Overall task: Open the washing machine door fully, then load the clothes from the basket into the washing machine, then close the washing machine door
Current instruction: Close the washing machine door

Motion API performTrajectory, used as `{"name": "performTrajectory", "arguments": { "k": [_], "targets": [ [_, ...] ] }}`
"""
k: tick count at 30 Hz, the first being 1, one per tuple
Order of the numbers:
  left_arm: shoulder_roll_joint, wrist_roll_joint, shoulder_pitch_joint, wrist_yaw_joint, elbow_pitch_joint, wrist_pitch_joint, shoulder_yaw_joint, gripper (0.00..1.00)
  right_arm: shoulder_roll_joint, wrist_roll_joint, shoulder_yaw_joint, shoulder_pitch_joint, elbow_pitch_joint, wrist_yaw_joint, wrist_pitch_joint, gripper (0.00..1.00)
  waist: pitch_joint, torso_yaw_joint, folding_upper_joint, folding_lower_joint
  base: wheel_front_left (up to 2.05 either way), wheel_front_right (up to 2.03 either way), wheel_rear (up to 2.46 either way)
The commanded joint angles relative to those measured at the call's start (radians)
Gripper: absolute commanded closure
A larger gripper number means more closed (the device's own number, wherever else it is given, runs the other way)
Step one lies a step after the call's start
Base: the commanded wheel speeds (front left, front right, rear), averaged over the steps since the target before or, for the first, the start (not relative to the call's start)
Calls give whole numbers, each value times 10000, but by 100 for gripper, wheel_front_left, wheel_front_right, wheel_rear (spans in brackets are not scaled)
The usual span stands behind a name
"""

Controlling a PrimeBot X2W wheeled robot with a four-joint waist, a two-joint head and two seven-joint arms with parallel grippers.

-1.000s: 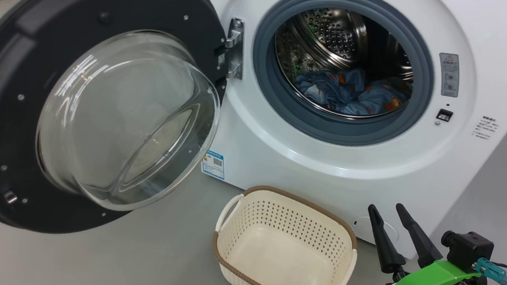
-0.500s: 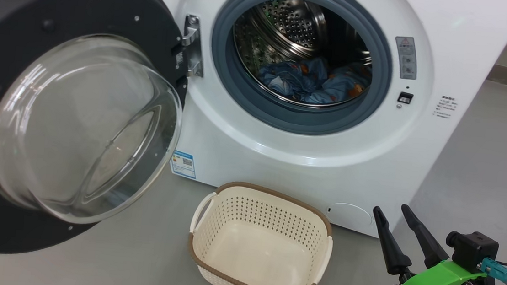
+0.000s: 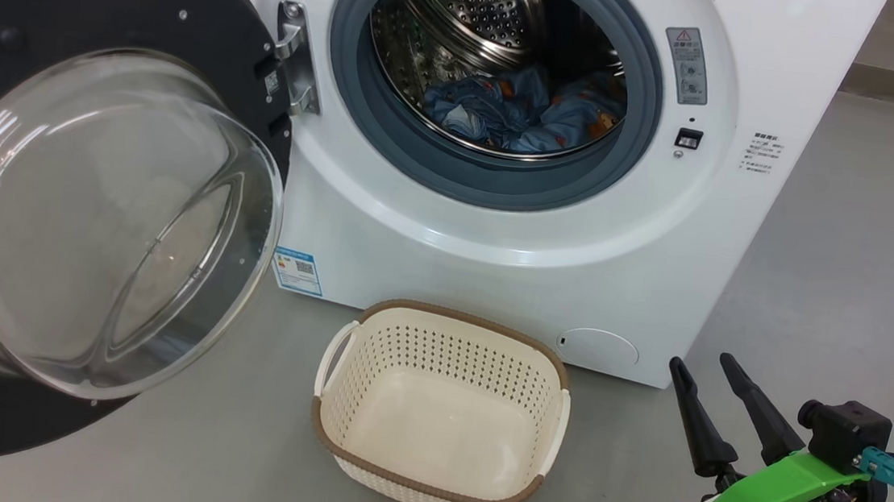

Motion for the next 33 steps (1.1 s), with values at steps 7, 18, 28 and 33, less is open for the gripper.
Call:
{"name": "performTrajectory", "arguments": {
  "k": [7, 18, 28, 33],
  "targets": [
    [422, -199, -490, -65, 311, 815, -59, 100, -216, 122, 198, -412, -140, 56, -80, 0, 21, 3, 0, 0, 0, 0, 0],
    [362, -469, -56, -85, -57, 3397, -651, 100, -136, 136, 116, -307, -26, 56, -80, 0, -167, 94, 0, 0, 0, 0, 0],
    [71, -868, 719, 142, -1326, 5522, -1059, 100, 17, 158, 108, -211, 169, 56, -80, 0, -448, 211, 0, 0, 0, 0, 0],
    [-186, -1188, 1372, 402, -2437, 6681, -1250, 100, 67, 201, 101, -175, 208, 56, -80, 0, -516, 190, 0, 0, 0, 0, 0]
  ]
}}
